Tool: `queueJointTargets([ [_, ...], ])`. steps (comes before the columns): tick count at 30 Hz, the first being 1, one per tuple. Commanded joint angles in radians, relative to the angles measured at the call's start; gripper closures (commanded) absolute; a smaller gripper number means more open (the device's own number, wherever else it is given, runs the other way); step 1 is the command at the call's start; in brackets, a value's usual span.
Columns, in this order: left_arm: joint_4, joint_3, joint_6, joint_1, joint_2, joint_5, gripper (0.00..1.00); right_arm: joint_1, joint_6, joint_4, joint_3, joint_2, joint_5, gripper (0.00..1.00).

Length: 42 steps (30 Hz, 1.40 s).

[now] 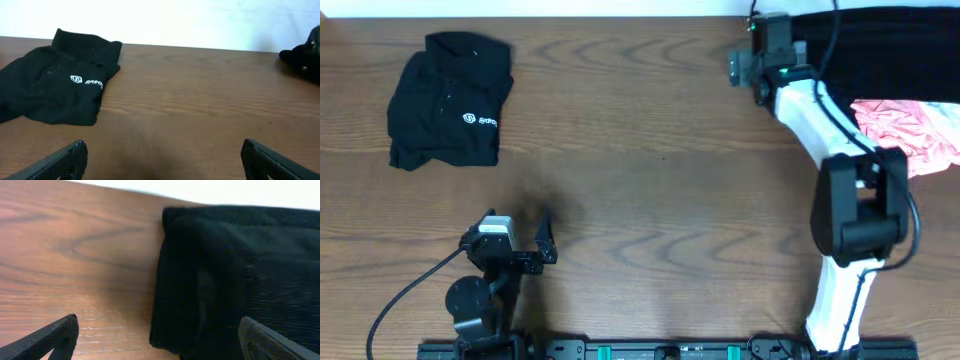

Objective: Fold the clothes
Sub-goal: 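Reach the right gripper to the black clothes pile and grasp a garment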

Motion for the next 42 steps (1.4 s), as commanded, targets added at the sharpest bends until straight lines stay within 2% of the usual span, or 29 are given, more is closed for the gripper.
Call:
queueJointTargets([
  [1,-0.006,-0.025,0.002,0.006,-0.006,0.005,0.02,0.000,-0.018,0.006,0.040,0.058,0.111,0.01],
  [13,-0.006,-0.025,0.002,0.006,-0.006,0.005,0.02,-0.006,-0.025,0.063,0.069,0.152,0.329,0.01],
  [21,-0.006,-0.025,0.002,0.006,-0.006,0.005,0.02,-0.038,-0.025,0.047,0.069,0.173,0.395,0.01],
  [35,-0.006,-0.025,0.002,0.006,-0.006,0.005,0.02,-0.103,0.029,-0.010,0.069,0.190,0.311,0.02],
  [37,-0.006,-0.025,0.002,0.006,-0.006,0.005,0.02,-0.107,0.027,-0.013,0.069,0.193,0.311,0.09],
  [40,-0.006,-0.025,0.002,0.006,-0.006,0.005,0.02,-0.108,0.027,-0.007,0.069,0.193,0.309,0.33],
  [41,-0.006,-0.025,0.002,0.006,-0.006,0.005,0.02,-0.108,0.027,-0.005,0.069,0.193,0.303,0.54],
  [42,-0.006,-0.025,0.002,0.006,-0.006,0.005,0.02,-0.108,0.028,0.000,0.069,0.193,0.295,0.78],
])
